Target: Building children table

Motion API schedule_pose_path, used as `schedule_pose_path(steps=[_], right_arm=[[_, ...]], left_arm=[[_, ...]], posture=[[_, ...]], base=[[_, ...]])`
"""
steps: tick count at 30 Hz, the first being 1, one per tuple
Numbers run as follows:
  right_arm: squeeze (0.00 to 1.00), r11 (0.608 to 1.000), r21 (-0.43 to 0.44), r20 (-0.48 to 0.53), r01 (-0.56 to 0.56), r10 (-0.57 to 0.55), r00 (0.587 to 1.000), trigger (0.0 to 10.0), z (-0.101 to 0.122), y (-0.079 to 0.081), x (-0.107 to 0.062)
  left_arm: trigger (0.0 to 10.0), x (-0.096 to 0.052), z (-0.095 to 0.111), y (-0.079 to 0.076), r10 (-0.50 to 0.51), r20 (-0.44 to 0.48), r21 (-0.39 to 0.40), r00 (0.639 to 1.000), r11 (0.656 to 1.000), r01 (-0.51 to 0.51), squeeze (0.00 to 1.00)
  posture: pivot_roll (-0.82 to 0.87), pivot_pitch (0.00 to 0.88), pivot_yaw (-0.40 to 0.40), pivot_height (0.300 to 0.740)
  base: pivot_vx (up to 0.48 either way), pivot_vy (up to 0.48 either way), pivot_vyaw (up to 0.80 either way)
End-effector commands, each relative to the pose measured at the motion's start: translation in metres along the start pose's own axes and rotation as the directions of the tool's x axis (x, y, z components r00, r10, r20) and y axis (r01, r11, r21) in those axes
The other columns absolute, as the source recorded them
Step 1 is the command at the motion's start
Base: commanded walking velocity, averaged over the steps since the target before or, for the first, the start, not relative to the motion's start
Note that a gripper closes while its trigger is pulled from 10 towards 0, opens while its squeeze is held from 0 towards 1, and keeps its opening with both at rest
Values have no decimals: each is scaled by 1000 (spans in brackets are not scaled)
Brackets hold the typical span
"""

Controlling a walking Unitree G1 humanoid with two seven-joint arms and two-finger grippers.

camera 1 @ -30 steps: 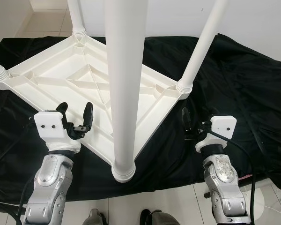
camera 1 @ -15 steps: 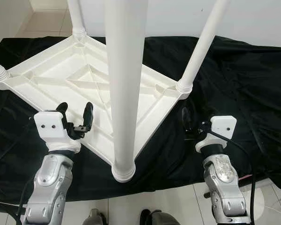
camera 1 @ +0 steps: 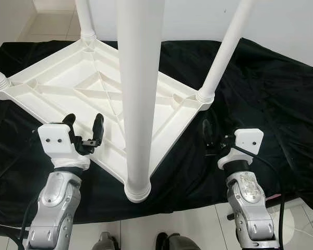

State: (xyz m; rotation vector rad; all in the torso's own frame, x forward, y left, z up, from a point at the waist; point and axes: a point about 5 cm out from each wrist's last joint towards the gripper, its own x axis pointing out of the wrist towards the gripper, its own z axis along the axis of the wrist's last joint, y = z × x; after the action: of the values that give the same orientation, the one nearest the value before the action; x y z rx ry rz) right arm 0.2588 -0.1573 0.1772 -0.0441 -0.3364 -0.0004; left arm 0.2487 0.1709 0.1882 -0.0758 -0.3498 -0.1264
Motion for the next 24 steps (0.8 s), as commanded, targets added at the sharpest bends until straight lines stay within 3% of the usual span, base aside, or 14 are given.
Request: schedule_pose_path(steps=[1,6,17,24], right_arm=[[0,998,29,-167,-50,54,985,10000,-5,-12,-28],[0,999,29,-148,-16,20,989,10000,0,-15,-24],[0,997,56,-136,-47,54,989,10000,1,-9,-23],[0,986,59,-133,-157,164,978,10000,5,-5,-19]], left_arm=[[10000,-1,-24,-15,-183,-194,-115,964,980,163,0],[10000,1,-16,-21,-200,-178,-133,963,975,178,0],[10000,4,-16,-16,-185,-174,-119,967,979,165,0],[10000,7,-13,-8,-268,-181,-79,946,963,258,0]], posture=[[-67,107,-23,740],[-71,111,-16,740],[-64,110,-19,740],[-64,116,-16,740]], base=[[0,0,0],[0,0,0],[0,0,0],[0,0,0]])
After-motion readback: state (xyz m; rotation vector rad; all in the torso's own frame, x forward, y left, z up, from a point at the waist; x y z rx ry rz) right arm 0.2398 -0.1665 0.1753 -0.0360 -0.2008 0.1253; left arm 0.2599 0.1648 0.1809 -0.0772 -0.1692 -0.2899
